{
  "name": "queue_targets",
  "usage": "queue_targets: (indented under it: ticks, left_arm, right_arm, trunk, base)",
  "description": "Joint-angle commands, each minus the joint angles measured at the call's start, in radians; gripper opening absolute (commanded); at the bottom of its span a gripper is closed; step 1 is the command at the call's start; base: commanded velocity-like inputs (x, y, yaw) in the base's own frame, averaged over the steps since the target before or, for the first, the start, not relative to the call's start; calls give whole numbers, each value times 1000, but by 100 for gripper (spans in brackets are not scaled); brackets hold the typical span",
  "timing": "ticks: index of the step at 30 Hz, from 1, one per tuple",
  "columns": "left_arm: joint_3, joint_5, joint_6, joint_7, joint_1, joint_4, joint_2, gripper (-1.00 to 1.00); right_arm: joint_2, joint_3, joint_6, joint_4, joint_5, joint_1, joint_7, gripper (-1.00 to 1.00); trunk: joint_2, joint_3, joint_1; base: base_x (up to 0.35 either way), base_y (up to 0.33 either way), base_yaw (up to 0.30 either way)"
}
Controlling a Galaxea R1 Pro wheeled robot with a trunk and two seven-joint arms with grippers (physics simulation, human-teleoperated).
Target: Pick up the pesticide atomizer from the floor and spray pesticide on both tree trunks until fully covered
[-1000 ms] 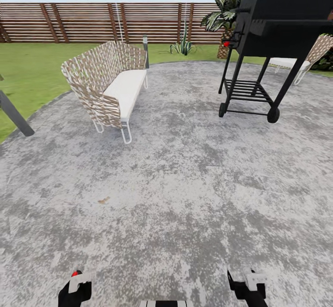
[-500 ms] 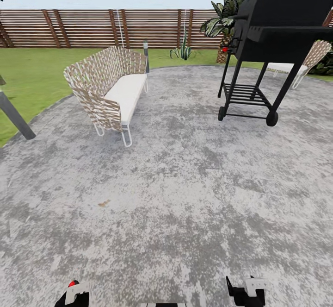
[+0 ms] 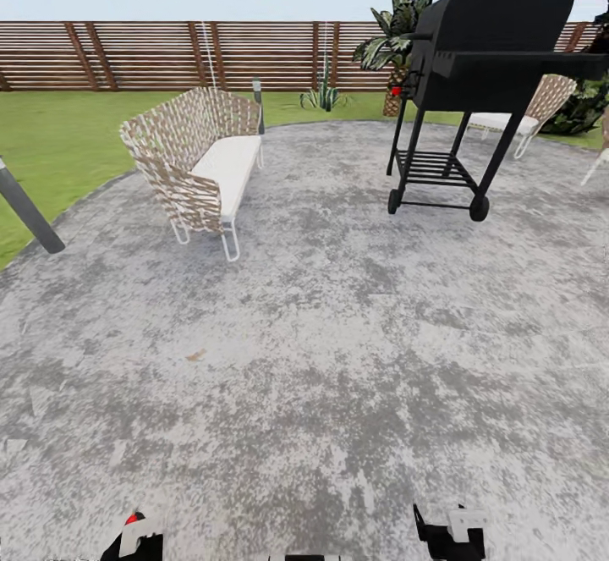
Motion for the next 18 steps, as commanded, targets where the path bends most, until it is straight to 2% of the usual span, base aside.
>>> queue_targets:
  ticks: [1, 10, 18]
  left_arm:
    - [4, -11, -3, 4, -1, 1, 0, -100]
    - [5, -11, -3, 5, -1, 0, 0, -100]
    - [-2, -15, -3, 5, -1, -2, -2, -100]
  right_arm:
    - [0, 0, -3, 1, 0, -1, 0, 100]
    - [0, 0, -3, 1, -1, -1, 0, 100]
    - [0, 0, -3, 1, -3, -1, 0, 100]
  trunk:
    - [0, -1, -1]
    - [0, 0, -1]
    - [7, 6, -5]
  base:
    - [-287, 224, -266]
    - [-272, 226, -291]
    - [-34, 29, -300]
